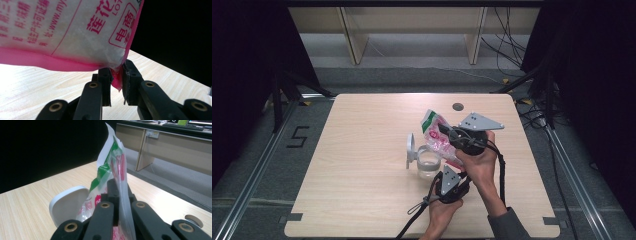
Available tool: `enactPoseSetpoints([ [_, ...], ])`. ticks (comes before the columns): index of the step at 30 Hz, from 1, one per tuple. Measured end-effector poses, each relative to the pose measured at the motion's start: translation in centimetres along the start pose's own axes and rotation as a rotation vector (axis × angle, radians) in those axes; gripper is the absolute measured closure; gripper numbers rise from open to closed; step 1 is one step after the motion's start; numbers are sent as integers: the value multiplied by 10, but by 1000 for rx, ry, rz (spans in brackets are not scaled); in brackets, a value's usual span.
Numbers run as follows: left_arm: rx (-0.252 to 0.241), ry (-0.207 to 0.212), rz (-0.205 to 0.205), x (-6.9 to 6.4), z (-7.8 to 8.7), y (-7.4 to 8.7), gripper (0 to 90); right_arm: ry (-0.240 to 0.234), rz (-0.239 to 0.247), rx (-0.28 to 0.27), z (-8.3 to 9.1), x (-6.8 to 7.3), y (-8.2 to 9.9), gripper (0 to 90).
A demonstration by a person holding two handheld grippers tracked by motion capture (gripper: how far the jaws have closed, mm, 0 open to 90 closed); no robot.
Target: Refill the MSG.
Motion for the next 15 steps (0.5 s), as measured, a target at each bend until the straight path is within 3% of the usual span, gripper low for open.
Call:
enactPoseSetpoints([
  [1,0,0,1,0,0,0,780,-2,-22,8,0,1,1,900],
  [4,-3,3,6,0,-1,0,781,-5,1,9,-1,-1,2,900],
  [7,-2,3,6,0,0,0,781,-9,-27,16,-3,0,3,900],
  [15,-5,15,20,0,-1,-2,781,-19,-24,1,-7,0,4,900],
])
Point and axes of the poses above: each handheld gripper's, and its own axes: z roughly backward along the jaws, y roughly out of its underside, x roughly to its left, the point moved 7 cm from there along -z, roughly forward along the jaws, and after that the axes turned 10 degrees about -x, right-handed, at the moved point
